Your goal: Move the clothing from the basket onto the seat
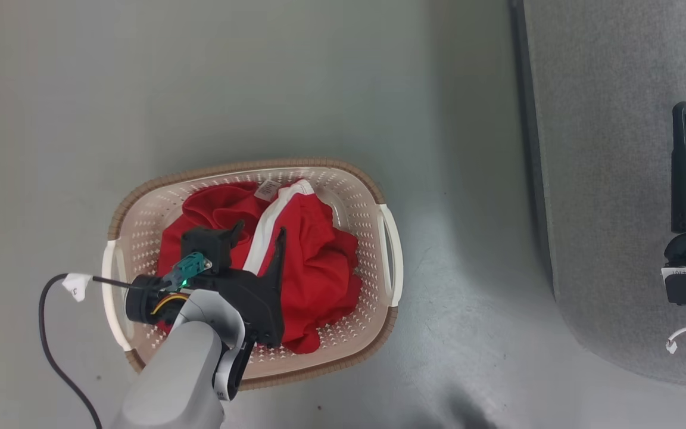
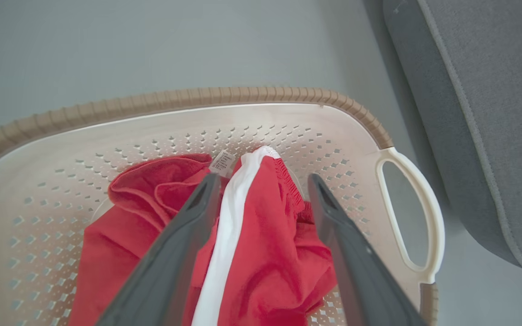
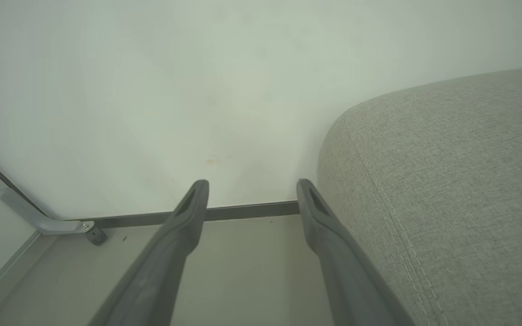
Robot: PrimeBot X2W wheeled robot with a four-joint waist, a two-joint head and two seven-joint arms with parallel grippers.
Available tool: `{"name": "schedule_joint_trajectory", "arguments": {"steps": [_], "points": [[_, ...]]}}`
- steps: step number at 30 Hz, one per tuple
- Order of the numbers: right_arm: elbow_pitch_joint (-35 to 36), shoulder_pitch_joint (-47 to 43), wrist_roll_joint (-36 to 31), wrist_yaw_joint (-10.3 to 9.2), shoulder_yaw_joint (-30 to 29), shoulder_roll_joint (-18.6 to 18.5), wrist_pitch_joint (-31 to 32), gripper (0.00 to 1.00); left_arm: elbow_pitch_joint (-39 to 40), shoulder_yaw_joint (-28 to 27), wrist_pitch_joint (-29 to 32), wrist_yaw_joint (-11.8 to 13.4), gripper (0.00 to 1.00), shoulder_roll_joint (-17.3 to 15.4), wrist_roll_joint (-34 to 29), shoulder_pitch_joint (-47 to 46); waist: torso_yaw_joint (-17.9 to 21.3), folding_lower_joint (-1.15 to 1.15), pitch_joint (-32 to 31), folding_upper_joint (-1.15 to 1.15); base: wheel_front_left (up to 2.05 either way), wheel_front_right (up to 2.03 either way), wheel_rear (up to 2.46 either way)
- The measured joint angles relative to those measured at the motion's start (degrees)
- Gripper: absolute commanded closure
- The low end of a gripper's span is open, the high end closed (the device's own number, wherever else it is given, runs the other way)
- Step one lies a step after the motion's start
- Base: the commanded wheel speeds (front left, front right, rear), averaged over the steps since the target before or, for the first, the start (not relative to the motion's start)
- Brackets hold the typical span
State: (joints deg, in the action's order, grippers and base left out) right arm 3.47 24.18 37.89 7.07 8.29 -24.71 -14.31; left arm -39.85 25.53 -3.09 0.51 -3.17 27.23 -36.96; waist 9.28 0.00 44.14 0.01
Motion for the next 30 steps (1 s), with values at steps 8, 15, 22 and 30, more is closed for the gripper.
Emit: {"name": "schedule_joint_trajectory", "arguments": {"steps": [8,15,22,30], "points": [[0.49,1.66,0.18,0.00,0.56,-0.71,-0.34,0.00,-4.00,0.99,0.51,0.53,0.00,0.19,-0.02,-3.07,0.93,0.00,2.46,0.00,0.00,0.00,0.00],[0.53,2.39,0.26,0.00,1.22,-0.83,-0.40,0.00,-7.90,1.41,1.24,0.99,0.00,0.22,-0.13,-5.35,1.81,0.00,4.31,0.00,0.00,0.00,0.00],[0.42,2.59,0.94,0.00,2.18,-0.83,-0.40,0.00,-11.54,2.65,2.25,1.01,0.00,0.34,-0.78,-7.64,2.90,0.00,5.59,0.00,0.00,0.00,0.00],[0.03,2.66,0.94,0.00,2.59,-0.82,-0.40,0.00,-15.56,3.25,3.58,1.59,0.00,0.48,-0.79,-9.40,3.94,0.01,6.46,-0.01,0.00,0.00,0.00]]}}
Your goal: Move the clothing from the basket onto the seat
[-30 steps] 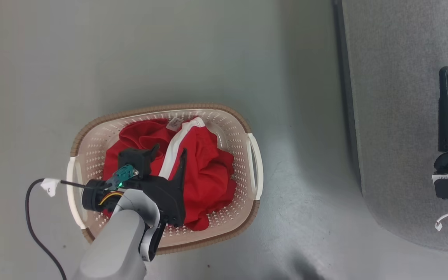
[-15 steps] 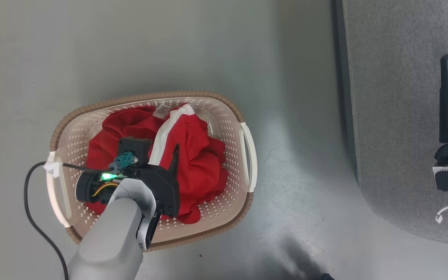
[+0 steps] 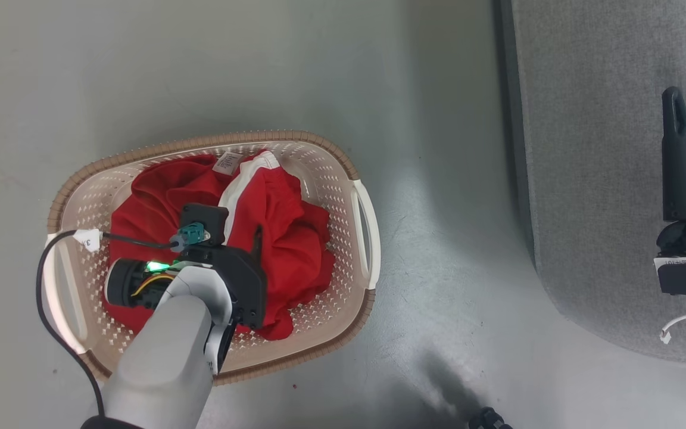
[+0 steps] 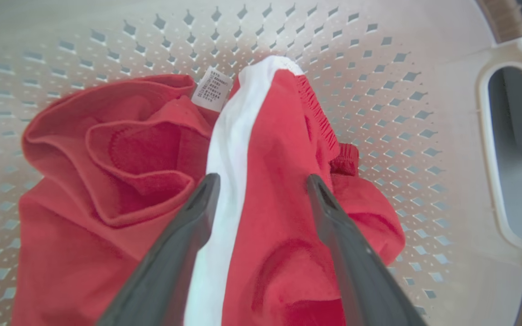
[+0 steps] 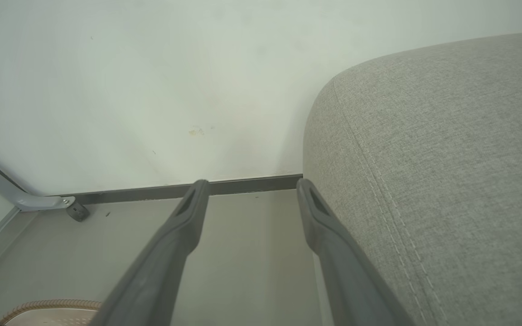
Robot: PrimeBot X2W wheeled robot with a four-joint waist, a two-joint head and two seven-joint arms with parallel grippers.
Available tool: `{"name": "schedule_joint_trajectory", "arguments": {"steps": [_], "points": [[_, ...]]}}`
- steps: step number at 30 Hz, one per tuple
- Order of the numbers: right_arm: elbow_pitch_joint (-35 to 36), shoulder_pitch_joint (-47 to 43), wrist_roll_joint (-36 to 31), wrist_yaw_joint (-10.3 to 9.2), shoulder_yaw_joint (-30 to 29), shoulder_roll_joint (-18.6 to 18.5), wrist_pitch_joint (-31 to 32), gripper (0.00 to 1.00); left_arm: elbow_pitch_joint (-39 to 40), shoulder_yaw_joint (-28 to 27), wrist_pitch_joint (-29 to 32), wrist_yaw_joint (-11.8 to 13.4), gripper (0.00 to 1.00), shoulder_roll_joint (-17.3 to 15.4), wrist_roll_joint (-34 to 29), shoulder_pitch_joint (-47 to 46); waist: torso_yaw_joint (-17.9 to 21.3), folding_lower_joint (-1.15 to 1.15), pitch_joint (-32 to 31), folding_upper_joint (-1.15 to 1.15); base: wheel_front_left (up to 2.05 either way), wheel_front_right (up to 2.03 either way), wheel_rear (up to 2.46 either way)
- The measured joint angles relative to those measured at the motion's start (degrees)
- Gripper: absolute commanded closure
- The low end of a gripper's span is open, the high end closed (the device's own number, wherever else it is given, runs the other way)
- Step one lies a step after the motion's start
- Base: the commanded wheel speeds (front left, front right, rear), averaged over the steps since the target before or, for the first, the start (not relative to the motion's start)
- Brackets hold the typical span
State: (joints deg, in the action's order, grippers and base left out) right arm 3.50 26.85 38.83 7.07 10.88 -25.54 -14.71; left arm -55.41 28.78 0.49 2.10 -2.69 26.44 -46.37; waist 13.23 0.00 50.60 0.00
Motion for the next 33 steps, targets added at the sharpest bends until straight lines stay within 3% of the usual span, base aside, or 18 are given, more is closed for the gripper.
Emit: {"name": "schedule_joint_trajectory", "arguments": {"steps": [26,27,28,29,33], "points": [[-0.58,0.80,0.05,0.00,1.43,0.04,0.00,0.00,-10.22,0.60,7.45,3.42,0.00,0.10,0.04,-4.75,1.31,0.00,1.72,0.00,0.00,0.00,0.00],[-0.64,0.86,0.05,0.00,1.43,0.04,0.00,0.00,-10.35,0.76,7.57,3.43,0.47,0.11,0.04,-4.75,1.33,0.00,1.73,0.00,0.00,0.00,0.00],[-0.69,0.90,0.05,0.00,1.43,0.04,0.00,0.00,-10.36,0.83,7.57,3.42,0.85,0.11,0.08,-4.75,1.35,0.00,1.73,0.00,0.00,0.00,0.00],[-0.76,0.91,0.05,0.00,1.44,0.04,0.00,0.00,-10.34,0.90,7.56,3.42,1.00,0.11,0.19,-4.75,1.37,0.00,1.73,0.00,0.00,0.00,0.00],[-1.13,1.05,0.07,0.01,1.57,0.04,0.00,0.00,-10.12,1.15,7.56,3.42,1.00,0.11,0.87,-4.75,1.42,0.00,1.65,0.00,0.00,0.00,0.00]]}}
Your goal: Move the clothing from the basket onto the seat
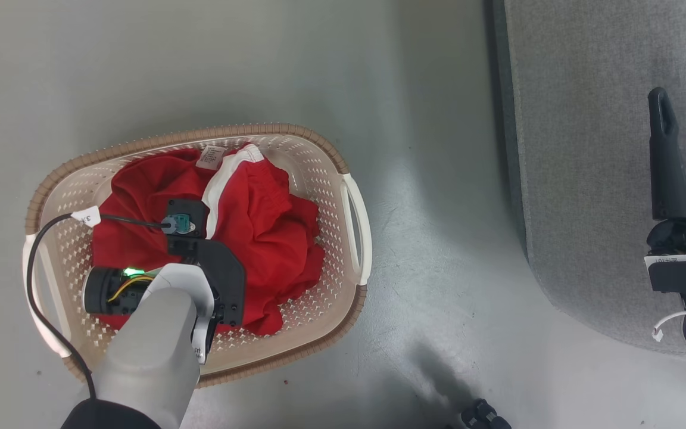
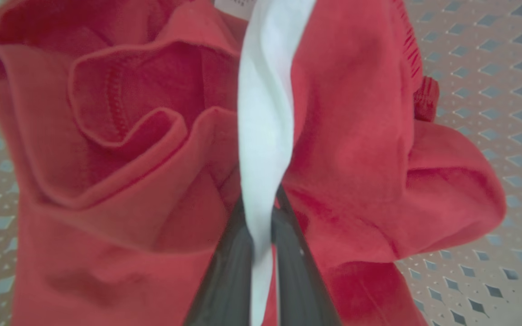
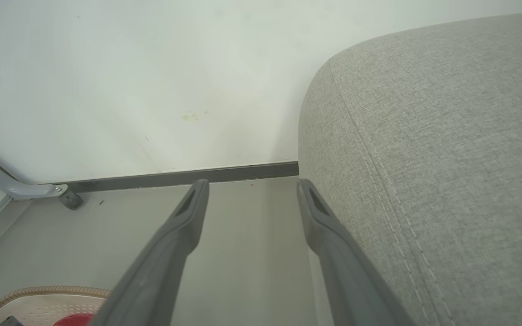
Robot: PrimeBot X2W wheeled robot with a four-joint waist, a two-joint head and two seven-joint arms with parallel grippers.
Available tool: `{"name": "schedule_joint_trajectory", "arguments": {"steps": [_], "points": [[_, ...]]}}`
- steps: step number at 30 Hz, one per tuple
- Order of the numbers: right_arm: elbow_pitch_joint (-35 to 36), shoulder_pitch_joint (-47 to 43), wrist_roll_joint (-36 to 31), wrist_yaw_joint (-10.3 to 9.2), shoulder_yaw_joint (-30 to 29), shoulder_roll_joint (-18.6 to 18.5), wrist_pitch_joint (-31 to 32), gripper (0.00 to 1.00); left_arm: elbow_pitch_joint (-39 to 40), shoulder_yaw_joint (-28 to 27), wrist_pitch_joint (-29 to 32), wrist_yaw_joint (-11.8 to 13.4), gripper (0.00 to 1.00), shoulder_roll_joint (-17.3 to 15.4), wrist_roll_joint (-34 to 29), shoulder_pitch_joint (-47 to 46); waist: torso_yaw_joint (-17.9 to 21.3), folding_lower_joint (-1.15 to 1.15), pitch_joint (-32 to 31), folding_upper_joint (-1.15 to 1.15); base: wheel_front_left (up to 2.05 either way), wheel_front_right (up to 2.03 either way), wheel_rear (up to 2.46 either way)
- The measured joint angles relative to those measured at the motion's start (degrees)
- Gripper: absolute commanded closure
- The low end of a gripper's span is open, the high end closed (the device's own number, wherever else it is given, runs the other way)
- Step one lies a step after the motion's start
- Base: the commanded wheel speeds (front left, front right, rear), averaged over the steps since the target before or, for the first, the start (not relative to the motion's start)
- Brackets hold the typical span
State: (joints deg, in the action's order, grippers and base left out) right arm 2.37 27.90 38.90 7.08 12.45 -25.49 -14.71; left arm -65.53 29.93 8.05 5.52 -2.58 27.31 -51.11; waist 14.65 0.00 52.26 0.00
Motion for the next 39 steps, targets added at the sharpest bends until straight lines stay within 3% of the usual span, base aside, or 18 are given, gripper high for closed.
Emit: {"name": "schedule_joint_trajectory", "arguments": {"steps": [19,33,39], "points": [[-3.19,0.91,0.53,0.00,0.36,0.26,0.00,0.00,3.07,3.45,-4.66,-4.82,1.00,0.00,1.88,2.14,-0.87,0.00,-5.17,0.00,0.00,0.00,0.00],[-5.21,0.47,1.53,0.00,-0.08,-0.02,0.00,0.00,6.58,6.23,-11.40,-9.07,1.00,0.01,4.05,7.54,-3.15,0.00,-12.56,0.00,0.00,0.00,0.00],[-6.46,-1.69,1.54,0.00,-0.30,-0.02,0.00,0.00,7.17,6.36,-14.78,-9.67,1.00,0.02,4.16,10.10,-4.18,0.00,-16.68,0.00,0.00,0.00,0.00]]}}
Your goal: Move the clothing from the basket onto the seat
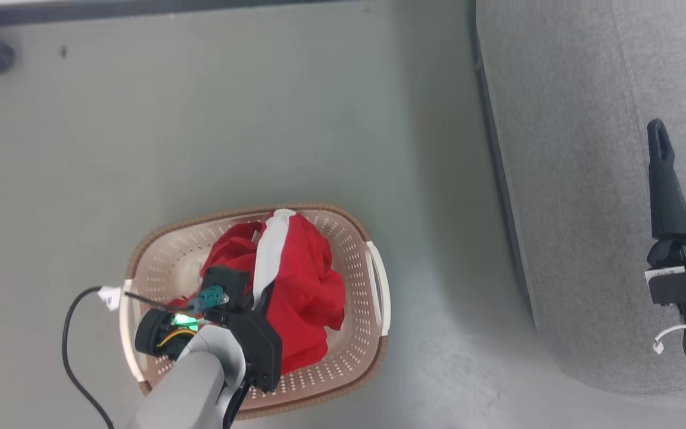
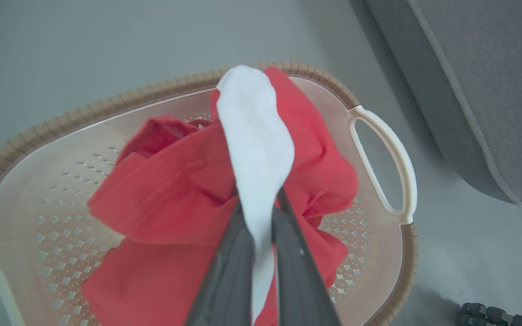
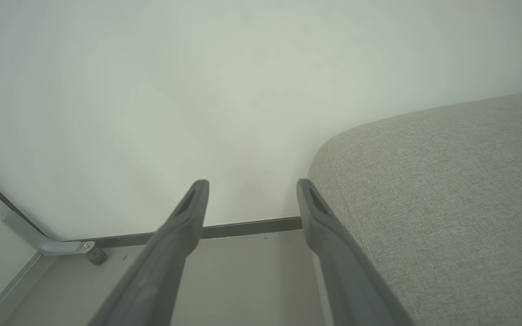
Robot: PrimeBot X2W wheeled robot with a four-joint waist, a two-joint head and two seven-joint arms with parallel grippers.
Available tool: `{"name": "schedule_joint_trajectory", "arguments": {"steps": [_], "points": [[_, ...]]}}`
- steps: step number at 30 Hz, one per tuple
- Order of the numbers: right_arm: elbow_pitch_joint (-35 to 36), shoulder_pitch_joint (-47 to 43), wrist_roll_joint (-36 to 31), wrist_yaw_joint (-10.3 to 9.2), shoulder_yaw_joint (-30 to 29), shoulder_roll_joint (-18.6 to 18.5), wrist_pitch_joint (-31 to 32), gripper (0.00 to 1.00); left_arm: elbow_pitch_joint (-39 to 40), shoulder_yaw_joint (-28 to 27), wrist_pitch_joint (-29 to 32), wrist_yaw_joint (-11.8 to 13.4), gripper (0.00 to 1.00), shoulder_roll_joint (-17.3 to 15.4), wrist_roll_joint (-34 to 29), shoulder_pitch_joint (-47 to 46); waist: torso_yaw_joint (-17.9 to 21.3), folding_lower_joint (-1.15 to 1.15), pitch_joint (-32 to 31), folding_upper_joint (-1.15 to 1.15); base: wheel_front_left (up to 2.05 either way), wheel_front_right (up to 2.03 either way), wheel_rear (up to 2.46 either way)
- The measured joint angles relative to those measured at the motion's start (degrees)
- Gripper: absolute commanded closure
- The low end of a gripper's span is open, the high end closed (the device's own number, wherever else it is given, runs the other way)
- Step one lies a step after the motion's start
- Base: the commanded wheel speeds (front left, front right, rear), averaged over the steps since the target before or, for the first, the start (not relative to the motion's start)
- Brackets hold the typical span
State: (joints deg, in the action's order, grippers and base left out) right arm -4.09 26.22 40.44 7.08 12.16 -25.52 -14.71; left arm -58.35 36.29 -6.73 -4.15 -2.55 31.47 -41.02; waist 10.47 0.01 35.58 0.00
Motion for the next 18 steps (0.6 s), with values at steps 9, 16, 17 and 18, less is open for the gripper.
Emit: {"name": "schedule_joint_trajectory", "arguments": {"steps": [9,16,17,18], "points": [[-0.87,-3.14,0.46,0.00,-0.02,0.33,0.00,0.00,2.79,1.02,-4.09,-1.45,1.00,0.03,0.83,4.09,-1.79,0.00,-6.85,0.00,0.00,0.00,0.00],[-1.57,-5.92,0.46,-0.01,0.13,1.18,0.00,0.00,5.57,1.35,-5.49,-1.94,1.00,0.07,1.32,7.05,-3.40,0.01,-12.08,0.00,0.00,0.00,0.00],[-1.68,-6.34,0.46,-0.01,0.23,1.36,0.00,0.00,5.98,1.34,-5.56,-1.94,1.00,0.07,1.32,7.48,-3.63,0.01,-12.81,0.00,0.00,0.00,0.00],[-1.71,-6.85,0.46,0.00,0.32,1.46,0.00,0.00,6.37,1.34,-5.58,-1.96,1.00,0.08,1.32,7.83,-3.86,0.01,-13.56,0.00,0.00,0.00,0.00]]}}
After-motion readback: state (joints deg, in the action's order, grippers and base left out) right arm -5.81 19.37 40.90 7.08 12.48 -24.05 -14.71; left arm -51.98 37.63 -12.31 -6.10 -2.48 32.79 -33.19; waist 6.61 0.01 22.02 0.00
